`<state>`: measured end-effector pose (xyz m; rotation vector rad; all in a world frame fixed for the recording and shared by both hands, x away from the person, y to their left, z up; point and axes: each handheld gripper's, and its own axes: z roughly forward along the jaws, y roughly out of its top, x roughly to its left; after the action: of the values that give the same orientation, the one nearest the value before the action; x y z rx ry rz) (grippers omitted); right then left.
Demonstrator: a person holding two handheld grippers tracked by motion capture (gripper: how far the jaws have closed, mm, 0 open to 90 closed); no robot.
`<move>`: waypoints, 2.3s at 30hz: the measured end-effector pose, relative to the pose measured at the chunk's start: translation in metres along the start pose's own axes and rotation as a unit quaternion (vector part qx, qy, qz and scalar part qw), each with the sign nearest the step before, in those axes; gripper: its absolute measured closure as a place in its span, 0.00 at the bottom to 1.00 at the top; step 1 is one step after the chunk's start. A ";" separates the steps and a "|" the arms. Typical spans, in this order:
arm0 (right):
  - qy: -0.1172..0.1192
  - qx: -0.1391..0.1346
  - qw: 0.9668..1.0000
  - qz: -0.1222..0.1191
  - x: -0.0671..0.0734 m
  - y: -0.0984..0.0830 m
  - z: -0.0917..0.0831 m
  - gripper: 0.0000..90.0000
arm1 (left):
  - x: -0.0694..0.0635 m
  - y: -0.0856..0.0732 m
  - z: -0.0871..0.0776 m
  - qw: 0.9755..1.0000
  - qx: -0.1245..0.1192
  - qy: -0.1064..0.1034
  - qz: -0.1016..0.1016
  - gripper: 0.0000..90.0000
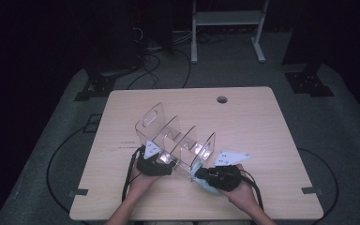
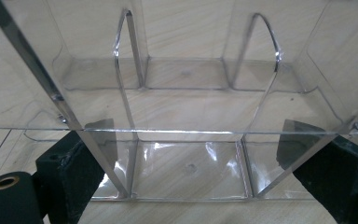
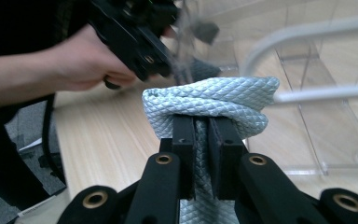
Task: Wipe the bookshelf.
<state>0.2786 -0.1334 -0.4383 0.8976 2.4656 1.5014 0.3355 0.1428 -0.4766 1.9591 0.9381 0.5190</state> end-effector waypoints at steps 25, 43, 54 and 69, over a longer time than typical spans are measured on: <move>-0.005 0.042 0.999 0.035 -0.014 -0.027 0.023 0.91 | 0.001 0.000 -0.001 1.000 -0.001 -0.002 -0.002 0.09; -0.046 0.050 0.997 0.043 -0.043 -0.032 0.025 0.91 | 0.000 0.000 -0.001 1.000 -0.001 -0.003 -0.002 0.08; -0.050 0.035 0.993 0.099 -0.066 -0.030 0.020 0.91 | 0.000 0.000 0.000 1.000 -0.002 -0.004 -0.003 0.08; -0.089 0.040 0.991 0.092 -0.100 -0.017 0.021 0.91 | 0.001 0.001 0.001 1.000 -0.006 0.000 -0.007 0.08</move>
<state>0.3608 -0.1771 -0.4831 1.2461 2.3841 1.3156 0.3376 0.1426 -0.4766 1.9410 0.9466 0.5158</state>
